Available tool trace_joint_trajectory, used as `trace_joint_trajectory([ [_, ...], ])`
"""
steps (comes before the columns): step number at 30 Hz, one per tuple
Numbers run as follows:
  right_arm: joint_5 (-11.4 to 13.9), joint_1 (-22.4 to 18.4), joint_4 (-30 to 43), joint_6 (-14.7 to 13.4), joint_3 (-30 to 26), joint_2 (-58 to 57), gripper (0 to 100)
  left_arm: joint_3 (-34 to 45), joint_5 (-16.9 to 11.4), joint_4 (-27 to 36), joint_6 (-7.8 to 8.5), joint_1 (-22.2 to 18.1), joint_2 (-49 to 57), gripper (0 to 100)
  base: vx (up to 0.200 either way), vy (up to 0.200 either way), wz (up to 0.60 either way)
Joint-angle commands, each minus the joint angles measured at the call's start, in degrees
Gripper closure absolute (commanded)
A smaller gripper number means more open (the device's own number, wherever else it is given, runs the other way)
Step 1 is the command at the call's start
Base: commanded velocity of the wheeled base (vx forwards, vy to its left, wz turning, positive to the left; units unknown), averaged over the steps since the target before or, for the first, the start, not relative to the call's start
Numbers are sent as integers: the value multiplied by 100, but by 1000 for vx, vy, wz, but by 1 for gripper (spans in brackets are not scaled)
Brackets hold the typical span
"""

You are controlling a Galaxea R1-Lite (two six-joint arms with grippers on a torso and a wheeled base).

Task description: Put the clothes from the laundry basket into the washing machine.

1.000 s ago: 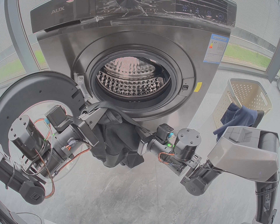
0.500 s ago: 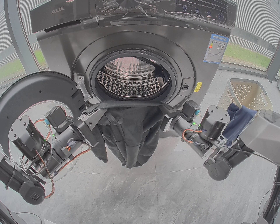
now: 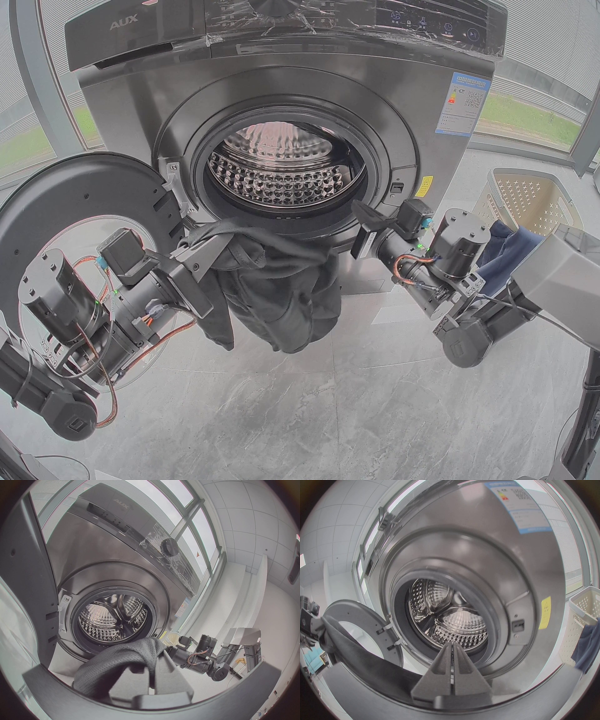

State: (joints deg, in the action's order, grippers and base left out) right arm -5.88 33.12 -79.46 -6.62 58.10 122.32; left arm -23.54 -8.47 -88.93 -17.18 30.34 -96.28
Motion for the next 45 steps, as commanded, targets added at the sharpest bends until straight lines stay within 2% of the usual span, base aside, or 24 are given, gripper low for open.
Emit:
trace_joint_trajectory([
  [1, 8, 239, 18, 3, 105, 424, 100, -10, 3, -1, 4, 77, 13, 100, 0, 0, 0],
  [2, 8, 274, 27, 3, 140, 503, 100, -10, 3, -1, 13, 77, 13, 100, 0, 0, 0],
  [3, 8, 300, 27, 3, 175, 591, 0, -19, 12, -1, 13, 77, 13, 100, 0, 0, 0],
  [11, 16, 493, -79, -6, 70, 793, 0, -54, 30, -1, 13, 68, 4, 100, 0, 0, 0],
  [15, 8, 810, -70, 3, -624, 64, 0, -81, 47, -1, 21, 33, -49, 100, 0, 0, 0],
  [19, 8, 994, -17, 3, -1020, -358, 0, -98, 56, -1, 21, 16, -66, 100, 0, 0, 0],
  [20, 43, 1153, 1, 3, -1310, -613, 0, -107, 56, -1, 21, 7, -66, 100, 0, 0, 0],
  [21, 43, 1153, 1, 3, -1310, -613, 0, -107, 56, -1, 21, 7, -66, 100, 0, 0, 0],
  [24, 78, 1443, 9, 12, -1864, -982, 0, -107, 56, -1, 21, 7, -84, 100, 0, 0, 0],
  [30, 210, 1829, -43, 3, -2250, -1088, 0, -116, 65, -1, 21, -2, -93, 100, 0, 0, 0],
  [31, 271, 2014, -61, 3, -2321, -1044, 0, -151, 74, 7, 21, -2, -101, 100, 0, 0, 0],
  [35, 298, 2269, -61, -6, -2215, -718, 0, -204, 197, 7, 21, -2, -93, 100, 0, 0, 0],
  [40, 324, 2304, -79, 3, -1916, -59, 0, -265, 214, 7, 21, -2, -84, 100, 0, 0, 0],
  [45, 421, 2304, 27, 3, -1240, 582, 0, -265, 214, 7, 13, -11, -66, 100, 0, 0, 0],
])
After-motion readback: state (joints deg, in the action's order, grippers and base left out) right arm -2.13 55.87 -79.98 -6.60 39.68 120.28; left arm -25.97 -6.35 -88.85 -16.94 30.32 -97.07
